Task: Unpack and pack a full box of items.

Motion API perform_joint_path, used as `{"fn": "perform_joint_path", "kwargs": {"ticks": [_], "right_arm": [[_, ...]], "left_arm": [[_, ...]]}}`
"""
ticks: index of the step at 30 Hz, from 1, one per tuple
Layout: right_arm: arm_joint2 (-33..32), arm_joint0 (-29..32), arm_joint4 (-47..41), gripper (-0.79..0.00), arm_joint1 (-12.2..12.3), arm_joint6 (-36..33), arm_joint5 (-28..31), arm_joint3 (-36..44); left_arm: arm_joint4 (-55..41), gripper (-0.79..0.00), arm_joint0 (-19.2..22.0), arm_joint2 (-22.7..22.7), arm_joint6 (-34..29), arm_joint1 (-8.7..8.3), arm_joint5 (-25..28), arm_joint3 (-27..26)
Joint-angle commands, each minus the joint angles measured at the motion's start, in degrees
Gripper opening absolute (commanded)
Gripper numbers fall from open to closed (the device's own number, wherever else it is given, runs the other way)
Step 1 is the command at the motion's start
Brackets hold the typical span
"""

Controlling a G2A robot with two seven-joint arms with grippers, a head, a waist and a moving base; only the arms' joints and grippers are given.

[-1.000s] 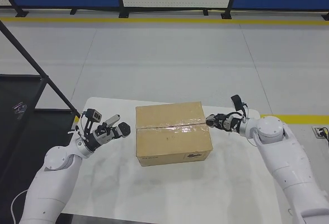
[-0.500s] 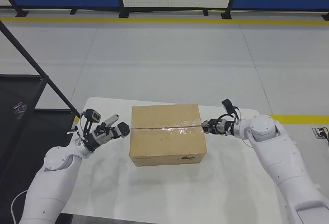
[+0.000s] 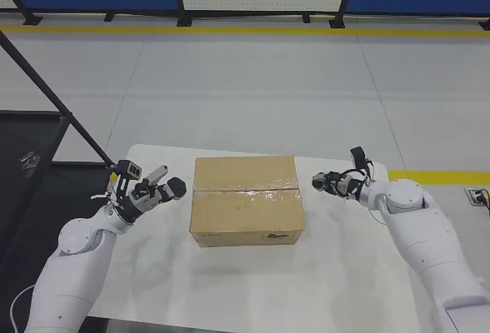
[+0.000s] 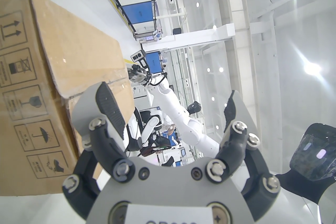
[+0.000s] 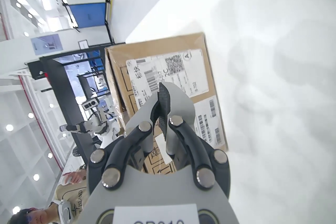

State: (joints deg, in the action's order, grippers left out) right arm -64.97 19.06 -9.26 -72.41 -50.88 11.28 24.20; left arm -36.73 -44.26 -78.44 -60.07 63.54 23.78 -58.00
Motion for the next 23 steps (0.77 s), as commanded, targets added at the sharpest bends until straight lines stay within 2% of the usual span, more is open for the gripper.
{"fn": "perform_joint_path", "kwargs": {"ticks": [1, 5, 6, 11, 15, 18, 23], "right_arm": [[-2.2, 0.9, -2.2, 0.000, 0.7, 1.6, 4.2, -0.1], [-2.6, 1.1, -2.9, 0.000, 0.8, 1.6, 4.9, 0.0], [-2.7, 1.2, -3.1, -0.582, 0.9, 1.7, 5.4, 0.0], [-2.6, 1.1, -2.9, -0.271, 0.8, 1.6, 4.9, 0.0], [-2.6, 1.1, -2.9, -0.104, 0.8, 1.6, 4.9, 0.0], [-2.6, 1.1, -2.9, -0.030, 0.8, 1.6, 4.9, 0.0], [-2.6, 1.1, -2.9, -0.001, 0.8, 1.6, 4.9, 0.0]], "left_arm": [[0.2, 0.000, -0.7, -1.2, 1.3, -0.29, 0.0, 0.1], [1.1, 0.000, -2.0, -2.9, 6.2, -0.62, -0.9, -0.3], [1.0, -0.001, -1.8, -2.7, 5.6, -0.58, -0.8, -0.1], [1.1, 0.000, -2.0, -2.9, 6.2, -0.62, -1.0, -0.3], [1.1, 0.000, -2.0, -2.9, 6.2, -0.62, -0.9, -0.3], [1.1, 0.000, -2.0, -2.9, 6.2, -0.62, -0.9, -0.3], [1.1, -0.001, -2.0, -2.9, 6.2, -0.62, -0.9, -0.3]]}}
